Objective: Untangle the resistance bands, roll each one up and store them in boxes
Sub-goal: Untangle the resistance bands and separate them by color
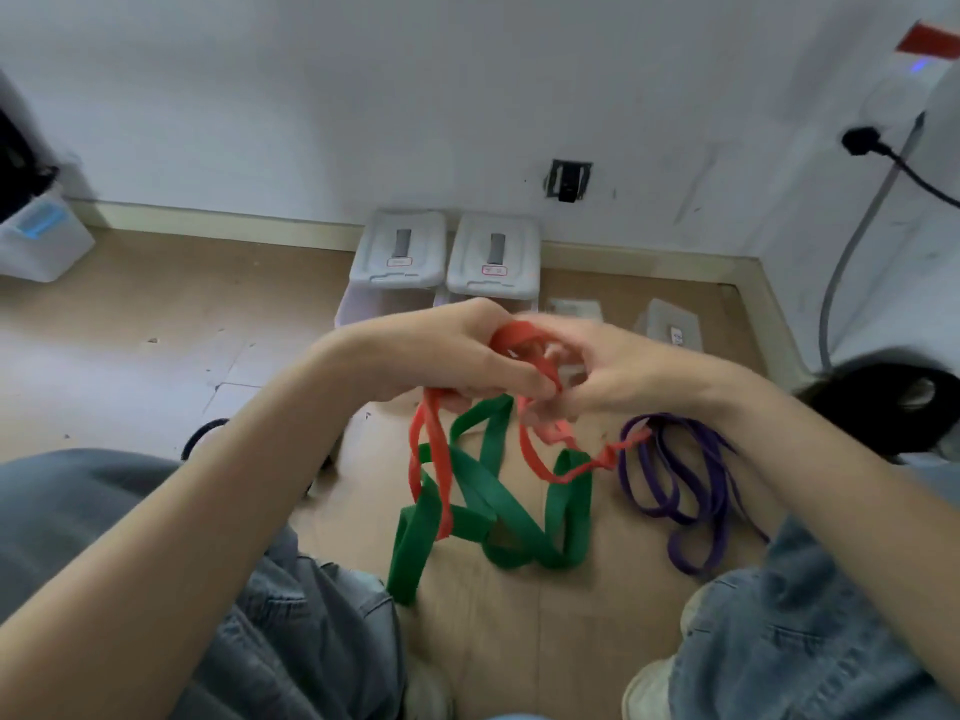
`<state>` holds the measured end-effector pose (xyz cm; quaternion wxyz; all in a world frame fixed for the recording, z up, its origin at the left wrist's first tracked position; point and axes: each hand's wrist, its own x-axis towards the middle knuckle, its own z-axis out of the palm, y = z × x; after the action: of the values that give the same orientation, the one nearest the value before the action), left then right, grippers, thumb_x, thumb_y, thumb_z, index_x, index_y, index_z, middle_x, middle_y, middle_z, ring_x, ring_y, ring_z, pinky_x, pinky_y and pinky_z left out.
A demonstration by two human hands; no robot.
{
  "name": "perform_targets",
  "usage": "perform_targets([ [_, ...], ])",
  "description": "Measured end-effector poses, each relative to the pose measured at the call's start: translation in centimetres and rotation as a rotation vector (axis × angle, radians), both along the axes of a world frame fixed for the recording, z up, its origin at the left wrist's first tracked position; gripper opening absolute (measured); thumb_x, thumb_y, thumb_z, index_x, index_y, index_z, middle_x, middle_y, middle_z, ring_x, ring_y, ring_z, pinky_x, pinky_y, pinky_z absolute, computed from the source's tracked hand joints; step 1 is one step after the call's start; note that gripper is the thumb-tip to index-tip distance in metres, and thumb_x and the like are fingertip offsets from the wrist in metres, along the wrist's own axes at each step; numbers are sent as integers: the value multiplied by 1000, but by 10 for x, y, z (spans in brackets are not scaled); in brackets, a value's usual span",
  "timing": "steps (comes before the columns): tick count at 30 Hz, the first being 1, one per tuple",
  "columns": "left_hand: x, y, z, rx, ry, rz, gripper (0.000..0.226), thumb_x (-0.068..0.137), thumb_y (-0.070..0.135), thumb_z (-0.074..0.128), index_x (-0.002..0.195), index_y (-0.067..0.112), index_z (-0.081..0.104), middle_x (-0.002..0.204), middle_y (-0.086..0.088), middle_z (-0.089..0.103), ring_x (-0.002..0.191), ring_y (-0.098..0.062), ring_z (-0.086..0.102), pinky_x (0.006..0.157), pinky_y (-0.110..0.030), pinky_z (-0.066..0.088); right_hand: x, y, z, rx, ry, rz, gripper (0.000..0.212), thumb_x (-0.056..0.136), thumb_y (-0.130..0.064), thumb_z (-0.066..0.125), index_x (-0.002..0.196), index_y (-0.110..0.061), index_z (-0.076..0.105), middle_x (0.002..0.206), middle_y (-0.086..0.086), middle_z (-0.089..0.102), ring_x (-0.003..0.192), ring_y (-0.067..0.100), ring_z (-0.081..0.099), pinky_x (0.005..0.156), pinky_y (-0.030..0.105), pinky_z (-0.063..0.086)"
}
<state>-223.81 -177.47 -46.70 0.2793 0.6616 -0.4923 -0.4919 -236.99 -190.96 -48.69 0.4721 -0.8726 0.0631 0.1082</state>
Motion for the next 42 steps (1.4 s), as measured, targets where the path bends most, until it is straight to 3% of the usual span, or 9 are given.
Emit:
perform_targets([
  [2, 9, 0, -9, -12, -11, 60, 12, 82, 23, 67, 78, 12, 65, 50, 9, 51, 45, -6, 47, 46, -15, 42, 1, 0, 0, 38, -79, -38, 11, 89, -14, 61, 98, -9, 64, 79, 5, 66, 67, 14, 65, 66, 24, 54],
  [8, 12, 11, -90, 344, -270, -171, 23, 91, 17, 56, 105, 0, 61, 100, -11, 63, 98, -26, 62, 91, -34, 48, 2, -32, 16, 664, -520, -521, 39, 95, -6, 44, 71, -20, 72, 50, -6, 56, 44, 4, 49, 43, 13, 39],
  [11, 21, 15, -90, 320, -277, -65, 22, 98, 20, 45, 90, 3, 55, 85, -8, 59, 80, -20, 57, 81, -31, 49, -1, -44, 11, 468, -381, -561, 31, 95, -15, 50, 73, -20, 71, 55, -3, 61, 50, 10, 54, 49, 21, 42],
  [17, 35, 18, -16, -256, -115, 235, 41, 74, 46, 63, 83, 6, 60, 56, 8, 50, 53, -9, 48, 55, -20, 48, -13, -43, -9, -442, 648, 88, 38, 85, -39, 65, 120, -26, 61, 117, -8, 63, 104, 13, 61, 90, 28, 51],
  [23, 9, 9, 3, -327, -293, -44, 12, 78, 24, 72, 70, 27, 63, 51, 15, 51, 46, -2, 43, 48, -10, 35, 0, -31, -6, -211, -77, -228, 27, 92, -8, 55, 115, -20, 63, 117, -7, 64, 108, 6, 60, 91, 18, 47],
  [29, -1, 15, 9, -367, -136, -83, 43, 80, 48, 61, 72, 6, 67, 60, -15, 54, 54, -24, 45, 52, -28, 34, 12, 23, -48, 178, 127, 8, 26, 86, -24, 66, 106, -37, 56, 106, -16, 63, 100, -7, 60, 82, 10, 48],
  [35, 2, 10, 1, -398, -2, 57, 44, 87, 33, 54, 62, -3, 61, 55, 0, 50, 53, -11, 42, 53, -16, 34, 14, 33, -74, 146, 161, -125, 35, 85, -19, 67, 111, 3, 61, 108, 21, 66, 100, 31, 64, 91, 40, 52],
  [39, 9, 4, -24, -346, -355, -35, 33, 84, 29, 57, 59, 7, 60, 55, -9, 48, 54, -26, 43, 53, -32, 38, 14, 17, -60, 564, 105, -356, 24, 96, -15, 46, 108, 3, 57, 89, 11, 63, 83, 23, 61, 83, 31, 49],
  [42, 21, 3, -53, -304, -781, -75, 37, 84, 26, 56, 55, 3, 54, 57, -8, 50, 62, -23, 42, 65, -30, 35, 14, 1, -42, 489, 70, -447, 13, 89, -16, 43, 93, -7, 52, 75, 9, 51, 69, 21, 47, 67, 31, 39],
])
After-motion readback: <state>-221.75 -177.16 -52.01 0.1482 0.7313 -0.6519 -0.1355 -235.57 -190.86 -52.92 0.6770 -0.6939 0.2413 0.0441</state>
